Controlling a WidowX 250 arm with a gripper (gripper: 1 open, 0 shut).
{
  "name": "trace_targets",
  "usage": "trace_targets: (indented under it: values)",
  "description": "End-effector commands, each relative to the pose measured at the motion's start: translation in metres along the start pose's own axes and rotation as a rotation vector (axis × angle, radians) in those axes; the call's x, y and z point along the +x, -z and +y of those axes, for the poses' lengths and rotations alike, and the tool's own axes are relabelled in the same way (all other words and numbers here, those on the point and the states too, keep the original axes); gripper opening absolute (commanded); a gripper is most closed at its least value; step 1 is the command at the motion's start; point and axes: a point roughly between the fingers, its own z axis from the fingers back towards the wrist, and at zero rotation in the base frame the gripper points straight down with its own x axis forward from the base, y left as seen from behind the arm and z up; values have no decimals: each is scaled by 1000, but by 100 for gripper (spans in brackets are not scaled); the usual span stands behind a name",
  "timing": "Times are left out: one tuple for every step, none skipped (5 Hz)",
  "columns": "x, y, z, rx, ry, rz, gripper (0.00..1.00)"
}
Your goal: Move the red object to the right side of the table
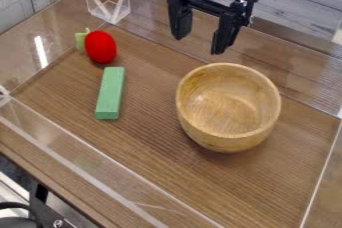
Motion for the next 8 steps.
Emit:
trace_targets:
  values:
    - [-2, 17, -2, 1, 26, 27, 100]
    - [6, 11, 25, 7, 104, 17, 100]
    - [14, -1, 50, 16, 132, -7, 100]
    - [13, -9, 77, 21, 127, -13, 100]
    - [12, -12, 113, 34, 114, -18, 100]
    - [11, 4, 145, 49, 101, -9, 100]
    - [13, 22, 165, 53, 135, 11, 100]
    - [23, 39, 174, 43, 147, 17, 100]
